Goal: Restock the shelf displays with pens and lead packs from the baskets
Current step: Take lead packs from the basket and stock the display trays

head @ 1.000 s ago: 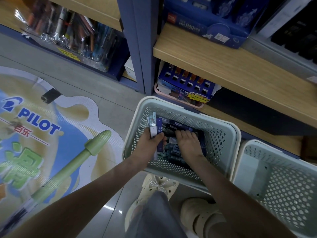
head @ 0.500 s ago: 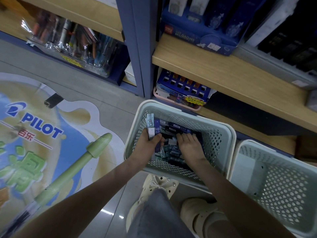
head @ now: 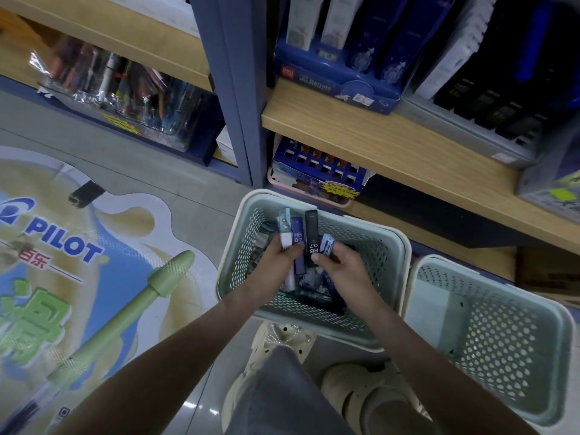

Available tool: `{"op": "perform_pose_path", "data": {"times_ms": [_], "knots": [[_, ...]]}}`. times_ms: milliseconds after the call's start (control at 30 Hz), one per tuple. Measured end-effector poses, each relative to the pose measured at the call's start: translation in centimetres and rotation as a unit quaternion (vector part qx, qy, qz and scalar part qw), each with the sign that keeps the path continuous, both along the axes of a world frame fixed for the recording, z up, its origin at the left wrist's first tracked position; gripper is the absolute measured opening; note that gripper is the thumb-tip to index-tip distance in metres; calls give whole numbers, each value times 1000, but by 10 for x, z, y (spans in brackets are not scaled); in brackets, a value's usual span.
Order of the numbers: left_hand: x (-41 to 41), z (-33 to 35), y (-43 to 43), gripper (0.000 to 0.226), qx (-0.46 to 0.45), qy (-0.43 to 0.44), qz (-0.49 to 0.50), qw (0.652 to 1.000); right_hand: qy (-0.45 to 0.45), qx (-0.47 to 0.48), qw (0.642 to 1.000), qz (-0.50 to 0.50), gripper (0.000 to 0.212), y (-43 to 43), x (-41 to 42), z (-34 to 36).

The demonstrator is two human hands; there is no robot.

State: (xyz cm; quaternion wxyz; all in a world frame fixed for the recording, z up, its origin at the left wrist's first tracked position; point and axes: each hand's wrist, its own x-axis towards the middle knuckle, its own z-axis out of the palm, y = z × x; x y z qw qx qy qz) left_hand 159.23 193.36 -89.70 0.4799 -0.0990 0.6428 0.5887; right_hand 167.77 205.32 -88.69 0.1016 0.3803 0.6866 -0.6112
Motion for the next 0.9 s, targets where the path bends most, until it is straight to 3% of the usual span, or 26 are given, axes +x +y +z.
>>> {"op": "perform_pose_path", "data": {"times_ms": [67,200,467,567,667,733,900], "knots": [[1,1,0,14,13,-5,-11,1000,6,-24,1000,-11,11,3,-4,1],[6,7,-1,28,42,30,-53,997,-7,-16,1000,24,18,5,-4,1],[3,55,7,15,22,21,-60,998,-1,-33,998,62,16,15,1,55],[1,87,11,27,33,36,-69,996,31,-18,998,44,16,19,1,88],[2,127,15,21,61,70,-64,994,61,19,997,33,23,22,2,121],[6,154,17,20,80,99,-66,990,92,27,995,17,14,21,4,148],[19,217,21,22,107,143,-50,983,151,89,984,6,14,26,19,218]]}}
